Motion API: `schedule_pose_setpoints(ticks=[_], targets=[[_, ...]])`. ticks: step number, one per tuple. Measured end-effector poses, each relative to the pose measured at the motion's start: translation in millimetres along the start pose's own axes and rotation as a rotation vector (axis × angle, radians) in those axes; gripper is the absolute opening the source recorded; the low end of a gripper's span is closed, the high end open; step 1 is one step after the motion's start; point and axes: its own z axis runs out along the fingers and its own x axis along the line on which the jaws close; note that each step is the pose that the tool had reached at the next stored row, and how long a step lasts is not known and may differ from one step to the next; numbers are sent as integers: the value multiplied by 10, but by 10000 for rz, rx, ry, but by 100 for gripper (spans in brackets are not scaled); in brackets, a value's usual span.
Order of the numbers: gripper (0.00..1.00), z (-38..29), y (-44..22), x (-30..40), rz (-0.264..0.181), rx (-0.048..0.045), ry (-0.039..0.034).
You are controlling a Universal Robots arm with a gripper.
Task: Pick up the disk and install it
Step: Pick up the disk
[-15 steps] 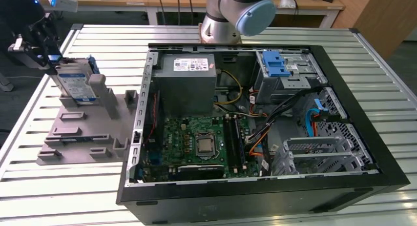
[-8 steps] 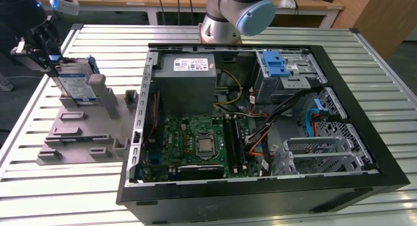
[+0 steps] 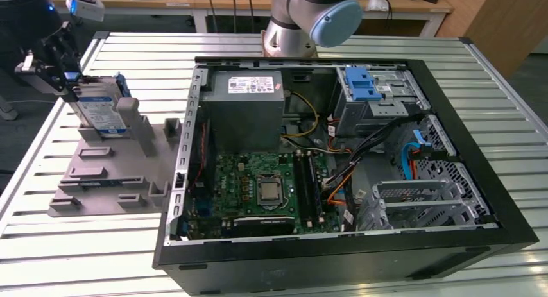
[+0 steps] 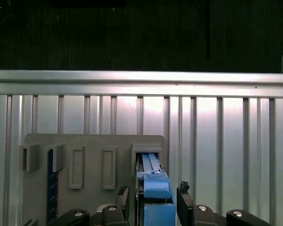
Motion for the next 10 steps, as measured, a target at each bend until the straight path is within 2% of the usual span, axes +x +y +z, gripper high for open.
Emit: schedule_pose_setpoints(ticks=[10], targets=[[52,21,-1,2,0,-2,1]])
